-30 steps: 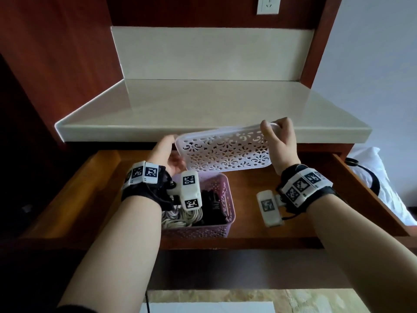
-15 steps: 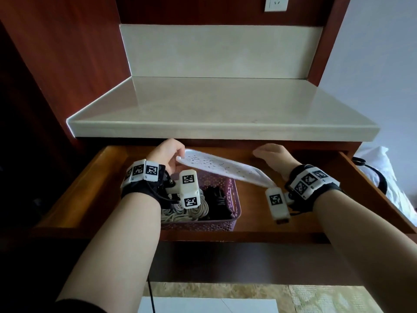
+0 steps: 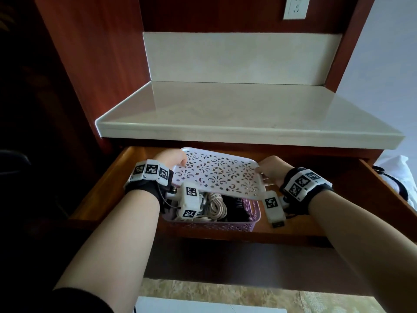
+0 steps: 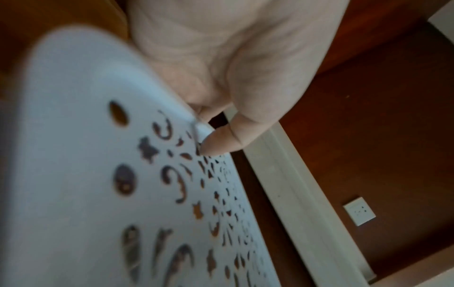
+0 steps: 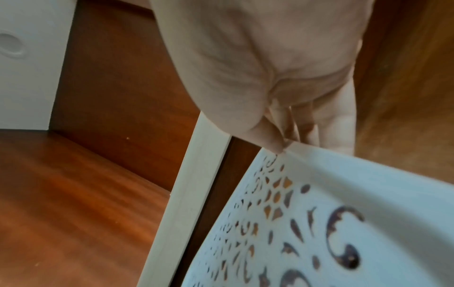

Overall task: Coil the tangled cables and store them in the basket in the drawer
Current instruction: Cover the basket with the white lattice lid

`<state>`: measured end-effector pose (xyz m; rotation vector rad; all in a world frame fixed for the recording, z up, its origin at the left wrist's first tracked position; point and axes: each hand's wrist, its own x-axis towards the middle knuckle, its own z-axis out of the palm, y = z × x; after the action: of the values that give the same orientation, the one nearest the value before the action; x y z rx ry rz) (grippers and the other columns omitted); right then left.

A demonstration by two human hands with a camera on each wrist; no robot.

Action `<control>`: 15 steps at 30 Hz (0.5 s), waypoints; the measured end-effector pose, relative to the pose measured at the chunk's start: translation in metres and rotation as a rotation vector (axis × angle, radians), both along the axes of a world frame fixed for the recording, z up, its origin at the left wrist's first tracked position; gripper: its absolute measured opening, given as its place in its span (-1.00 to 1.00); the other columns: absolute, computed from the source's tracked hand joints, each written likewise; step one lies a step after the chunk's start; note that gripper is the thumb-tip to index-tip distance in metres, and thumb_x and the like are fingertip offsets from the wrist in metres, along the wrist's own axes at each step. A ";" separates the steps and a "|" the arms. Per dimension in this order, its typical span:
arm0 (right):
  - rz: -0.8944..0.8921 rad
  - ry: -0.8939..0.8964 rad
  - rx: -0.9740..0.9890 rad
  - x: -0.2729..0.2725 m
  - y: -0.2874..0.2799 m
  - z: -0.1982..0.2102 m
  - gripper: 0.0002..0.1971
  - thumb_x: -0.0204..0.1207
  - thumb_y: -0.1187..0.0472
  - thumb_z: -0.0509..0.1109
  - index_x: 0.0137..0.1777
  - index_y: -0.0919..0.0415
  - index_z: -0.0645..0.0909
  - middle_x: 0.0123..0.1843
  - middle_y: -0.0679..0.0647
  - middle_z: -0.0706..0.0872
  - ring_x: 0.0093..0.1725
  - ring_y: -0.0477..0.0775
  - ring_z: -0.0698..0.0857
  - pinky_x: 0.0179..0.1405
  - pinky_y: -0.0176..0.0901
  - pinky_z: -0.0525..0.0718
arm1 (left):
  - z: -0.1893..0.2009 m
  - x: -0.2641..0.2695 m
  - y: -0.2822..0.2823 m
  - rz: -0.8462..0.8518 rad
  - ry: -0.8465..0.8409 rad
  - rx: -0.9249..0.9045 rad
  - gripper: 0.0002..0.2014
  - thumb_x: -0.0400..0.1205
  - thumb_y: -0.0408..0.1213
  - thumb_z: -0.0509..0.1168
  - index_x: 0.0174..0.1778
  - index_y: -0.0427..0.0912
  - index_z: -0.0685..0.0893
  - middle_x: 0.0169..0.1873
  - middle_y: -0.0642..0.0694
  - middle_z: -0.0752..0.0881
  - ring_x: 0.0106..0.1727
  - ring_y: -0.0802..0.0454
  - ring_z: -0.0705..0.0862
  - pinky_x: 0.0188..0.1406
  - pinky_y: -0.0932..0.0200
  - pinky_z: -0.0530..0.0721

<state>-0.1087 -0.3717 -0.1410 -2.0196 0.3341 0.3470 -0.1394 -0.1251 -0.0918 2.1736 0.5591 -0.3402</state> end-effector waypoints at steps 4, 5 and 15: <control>0.038 -0.083 -0.170 -0.002 0.019 0.000 -0.76 0.59 0.42 0.25 0.23 0.39 0.58 -0.09 0.16 0.65 -0.06 0.16 0.68 -0.22 -0.14 0.72 | -0.010 0.003 0.013 -0.125 0.051 0.281 -0.83 0.66 -0.33 0.24 0.13 -0.29 0.52 -0.22 -0.16 0.52 -0.09 -0.04 0.56 -0.21 0.22 0.56; -0.006 -0.041 -0.211 -0.009 0.024 0.007 -0.77 0.59 0.37 0.27 0.20 0.35 0.62 -0.19 0.06 0.61 -0.05 0.10 0.66 -0.19 -0.22 0.68 | -0.010 0.002 0.014 -0.145 0.059 0.301 -0.81 0.67 -0.30 0.24 0.16 -0.28 0.54 -0.22 -0.15 0.51 -0.06 -0.02 0.53 -0.34 0.26 0.50; 0.085 -0.017 -0.693 -0.030 0.058 0.015 -0.75 0.69 0.32 0.10 0.15 0.34 0.62 0.12 0.08 0.70 0.17 0.10 0.68 -0.10 -0.25 0.55 | -0.032 0.003 0.029 -0.236 0.108 0.380 -0.65 0.78 -0.25 0.08 0.39 -0.39 0.49 0.27 -0.26 0.62 0.31 -0.17 0.60 -0.10 0.15 0.51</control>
<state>-0.1390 -0.3133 -0.1262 -2.7206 0.3944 0.2881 -0.1362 -0.0964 -0.1242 2.6096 0.4540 -0.5140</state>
